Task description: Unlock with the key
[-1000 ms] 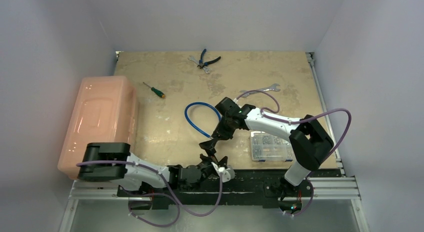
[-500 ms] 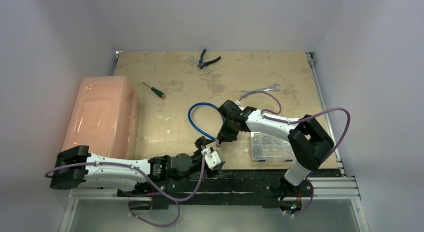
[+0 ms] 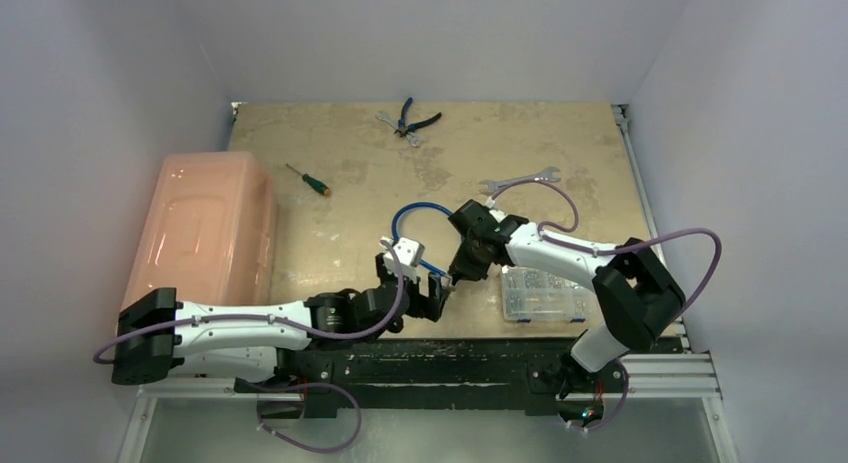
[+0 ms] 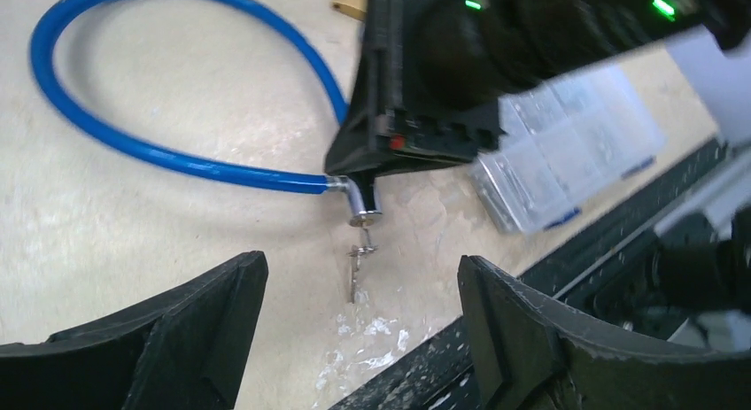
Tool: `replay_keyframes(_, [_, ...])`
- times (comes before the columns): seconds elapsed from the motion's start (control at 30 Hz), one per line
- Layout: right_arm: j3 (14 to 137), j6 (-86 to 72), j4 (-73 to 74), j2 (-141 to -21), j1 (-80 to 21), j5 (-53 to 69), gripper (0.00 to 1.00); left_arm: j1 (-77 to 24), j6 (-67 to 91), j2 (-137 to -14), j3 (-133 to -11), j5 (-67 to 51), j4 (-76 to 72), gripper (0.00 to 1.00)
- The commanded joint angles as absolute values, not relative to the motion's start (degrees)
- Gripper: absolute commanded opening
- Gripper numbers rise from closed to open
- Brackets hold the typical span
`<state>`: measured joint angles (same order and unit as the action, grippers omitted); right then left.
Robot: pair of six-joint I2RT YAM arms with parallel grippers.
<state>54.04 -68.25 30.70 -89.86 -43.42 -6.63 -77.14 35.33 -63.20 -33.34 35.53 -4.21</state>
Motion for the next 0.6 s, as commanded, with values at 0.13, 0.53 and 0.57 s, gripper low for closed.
replay_keyframes(0.13, [53.28,-67.42,30.02,-86.07,-42.98,-8.60,0.00,-68.80,58.41,-62.33,-33.63,34.96,-2.05,0.80])
replay_keyframes(0.53, [50.61,-68.36,27.85,-83.20,-42.72,-7.75,0.00,-57.22,65.47,-69.68,-31.82,21.38,-11.82,0.69])
replay_keyframes(0.57, [50.47,-68.45,27.74,-83.01,-42.71,-7.74,0.00,-56.98,66.20,-70.30,-31.82,20.98,-12.87,0.68])
